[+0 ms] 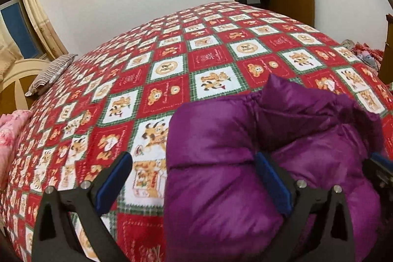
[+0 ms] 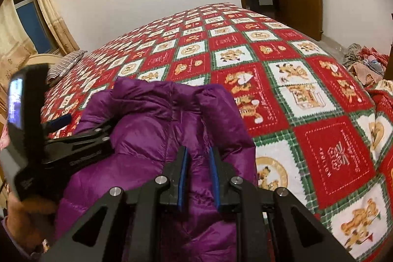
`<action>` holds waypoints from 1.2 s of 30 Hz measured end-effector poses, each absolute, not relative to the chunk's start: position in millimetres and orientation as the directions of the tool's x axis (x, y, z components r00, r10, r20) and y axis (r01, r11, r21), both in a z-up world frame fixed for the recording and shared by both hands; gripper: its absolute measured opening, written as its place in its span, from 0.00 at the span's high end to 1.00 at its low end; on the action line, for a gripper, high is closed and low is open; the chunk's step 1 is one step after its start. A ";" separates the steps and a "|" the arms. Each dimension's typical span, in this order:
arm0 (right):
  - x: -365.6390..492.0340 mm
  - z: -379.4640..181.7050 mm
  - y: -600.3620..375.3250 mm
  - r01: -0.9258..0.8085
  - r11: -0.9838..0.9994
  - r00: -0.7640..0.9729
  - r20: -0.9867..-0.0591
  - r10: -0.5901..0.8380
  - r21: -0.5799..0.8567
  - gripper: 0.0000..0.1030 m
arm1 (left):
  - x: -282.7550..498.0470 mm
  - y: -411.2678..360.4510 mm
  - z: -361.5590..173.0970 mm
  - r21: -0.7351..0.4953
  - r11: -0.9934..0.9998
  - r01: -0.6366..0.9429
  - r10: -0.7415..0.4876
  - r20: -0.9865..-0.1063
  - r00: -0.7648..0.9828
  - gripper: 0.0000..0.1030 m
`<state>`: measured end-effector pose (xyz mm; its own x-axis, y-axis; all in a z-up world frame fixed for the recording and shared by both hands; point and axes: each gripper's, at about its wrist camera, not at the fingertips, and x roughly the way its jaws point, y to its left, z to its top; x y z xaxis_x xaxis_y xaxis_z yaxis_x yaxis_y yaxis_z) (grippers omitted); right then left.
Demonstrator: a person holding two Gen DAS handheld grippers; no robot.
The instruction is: Fold large clothes
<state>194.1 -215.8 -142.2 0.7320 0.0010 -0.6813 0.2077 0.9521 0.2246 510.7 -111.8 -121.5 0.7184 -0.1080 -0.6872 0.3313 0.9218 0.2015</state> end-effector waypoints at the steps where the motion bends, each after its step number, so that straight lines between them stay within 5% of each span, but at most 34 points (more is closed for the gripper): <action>1: 194.7 -144.0 -214.8 0.208 0.953 0.732 -0.682 -0.002 0.220 0.84 | 507.0 -109.1 -118.8 0.194 0.922 0.334 -0.114 -0.690 0.715 0.01; 11: 196.9 -144.5 -216.3 0.184 0.967 0.716 -0.698 -0.008 0.177 0.84 | 471.8 -102.8 -114.5 0.198 0.915 0.352 -0.132 -0.679 0.723 0.01; 18: 128.9 -102.4 -199.7 0.121 0.967 0.789 -0.613 0.044 0.225 0.84 | 472.3 -98.0 -116.3 0.176 0.924 0.340 -0.137 -0.678 0.722 0.01; 25: 126.9 -156.1 -198.5 0.164 0.932 0.742 -0.663 0.099 0.322 0.84 | 467.2 -98.6 -119.9 0.176 0.929 0.326 -0.129 -0.671 0.730 0.01; 36: 130.2 -162.2 -194.2 0.142 0.953 0.737 -0.671 0.079 0.269 0.84 | 471.9 -104.5 -131.2 0.170 0.940 0.297 -0.109 -0.674 0.730 0.00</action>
<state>130.2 -194.2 -162.2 0.7371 0.0795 -0.6711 0.1418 0.9528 0.2686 471.9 -104.5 -131.2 0.7302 -0.1093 -0.6745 0.2973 0.9396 0.1695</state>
